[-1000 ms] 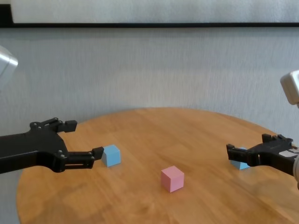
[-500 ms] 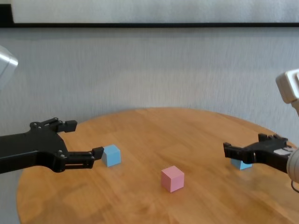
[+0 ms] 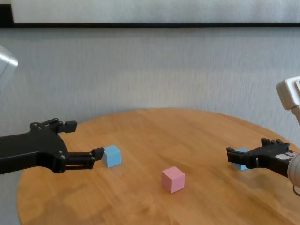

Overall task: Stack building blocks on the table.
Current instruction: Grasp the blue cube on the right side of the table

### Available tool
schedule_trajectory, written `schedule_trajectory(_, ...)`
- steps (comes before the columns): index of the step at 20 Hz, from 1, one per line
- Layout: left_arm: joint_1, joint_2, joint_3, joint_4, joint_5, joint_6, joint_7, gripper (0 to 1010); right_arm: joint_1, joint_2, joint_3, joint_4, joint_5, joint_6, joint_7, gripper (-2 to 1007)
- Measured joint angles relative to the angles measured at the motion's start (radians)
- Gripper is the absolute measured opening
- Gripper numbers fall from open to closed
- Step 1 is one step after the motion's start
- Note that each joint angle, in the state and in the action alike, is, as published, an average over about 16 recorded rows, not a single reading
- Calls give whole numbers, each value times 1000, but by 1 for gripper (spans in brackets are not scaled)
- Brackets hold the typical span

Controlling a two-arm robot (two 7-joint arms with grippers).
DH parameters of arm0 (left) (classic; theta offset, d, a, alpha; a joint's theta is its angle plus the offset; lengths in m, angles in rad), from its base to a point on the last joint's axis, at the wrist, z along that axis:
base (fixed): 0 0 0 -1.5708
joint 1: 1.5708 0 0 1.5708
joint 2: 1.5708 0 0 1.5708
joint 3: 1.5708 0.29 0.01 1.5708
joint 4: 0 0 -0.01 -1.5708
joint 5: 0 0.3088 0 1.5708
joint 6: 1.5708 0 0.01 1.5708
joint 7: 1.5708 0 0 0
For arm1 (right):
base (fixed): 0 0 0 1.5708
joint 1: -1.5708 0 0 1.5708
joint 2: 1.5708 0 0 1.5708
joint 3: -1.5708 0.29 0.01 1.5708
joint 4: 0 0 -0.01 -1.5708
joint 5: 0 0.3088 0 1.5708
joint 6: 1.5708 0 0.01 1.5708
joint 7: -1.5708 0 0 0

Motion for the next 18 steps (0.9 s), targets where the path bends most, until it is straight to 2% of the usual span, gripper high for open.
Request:
schedule_trajectory(8, 0, 0, 0, 0, 0, 0, 0, 1002, 14, -17, 6, 39, -26, -13, 3, 1000)
schedule_trajectory(18, 0, 0, 0, 0, 0, 0, 0, 1002, 27, -38, 18, 71, -45, -16, 13, 1001)
